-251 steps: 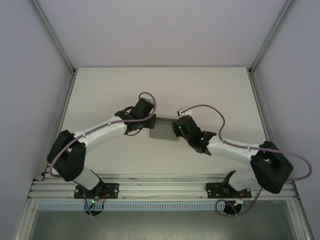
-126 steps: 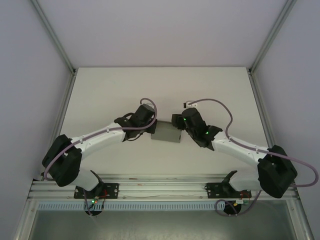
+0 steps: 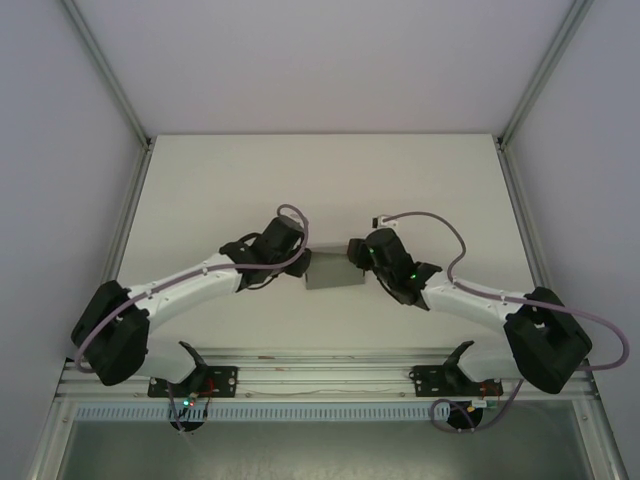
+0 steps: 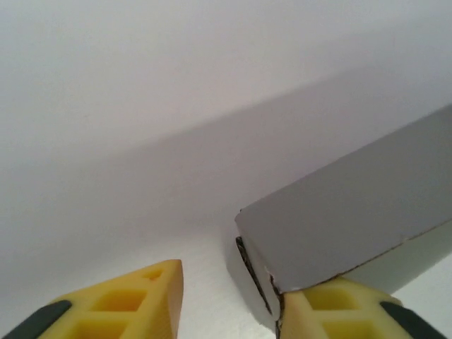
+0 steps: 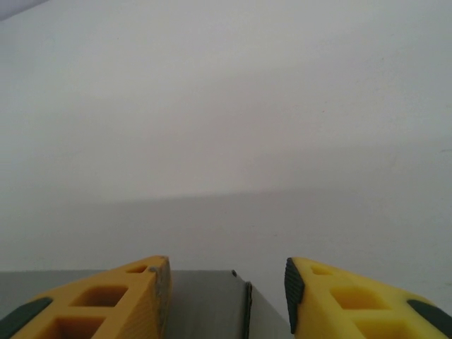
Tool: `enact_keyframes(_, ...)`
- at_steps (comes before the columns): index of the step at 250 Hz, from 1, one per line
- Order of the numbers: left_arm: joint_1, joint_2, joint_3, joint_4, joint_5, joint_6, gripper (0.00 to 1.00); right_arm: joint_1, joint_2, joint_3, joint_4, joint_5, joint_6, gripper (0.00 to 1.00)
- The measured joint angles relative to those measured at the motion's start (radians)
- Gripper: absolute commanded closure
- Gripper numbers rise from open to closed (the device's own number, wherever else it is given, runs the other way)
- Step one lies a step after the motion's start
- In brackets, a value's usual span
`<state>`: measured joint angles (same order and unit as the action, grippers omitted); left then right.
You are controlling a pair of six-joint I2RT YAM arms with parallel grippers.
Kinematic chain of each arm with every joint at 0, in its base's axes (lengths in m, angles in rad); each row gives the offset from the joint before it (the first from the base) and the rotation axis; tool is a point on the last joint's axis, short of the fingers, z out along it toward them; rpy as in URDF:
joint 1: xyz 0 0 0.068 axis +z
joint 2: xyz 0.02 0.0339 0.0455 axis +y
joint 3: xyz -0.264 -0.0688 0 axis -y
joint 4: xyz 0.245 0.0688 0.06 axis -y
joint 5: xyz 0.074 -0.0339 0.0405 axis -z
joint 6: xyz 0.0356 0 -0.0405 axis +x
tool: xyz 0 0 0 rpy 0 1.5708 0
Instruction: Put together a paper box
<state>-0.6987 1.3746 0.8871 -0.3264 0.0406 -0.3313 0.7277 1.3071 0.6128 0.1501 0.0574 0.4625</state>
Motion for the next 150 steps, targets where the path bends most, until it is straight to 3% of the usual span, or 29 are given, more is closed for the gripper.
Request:
enact_keyframes(16,-0.002,-0.026,0.000,-0.039,0.010,0.011,0.51,0.003,0.000,-0.007,0.023,-0.010,0.016,0.63)
enact_keyframes(53,-0.002,-0.074,0.014,-0.103,0.036,0.010,0.35,0.013,-0.001,-0.024,0.053,-0.013,0.036,0.64)
enact_keyframes(150,-0.002,-0.078,0.093,-0.097,0.074,-0.043,0.30,0.061,-0.018,-0.097,0.166,-0.005,0.040,0.67)
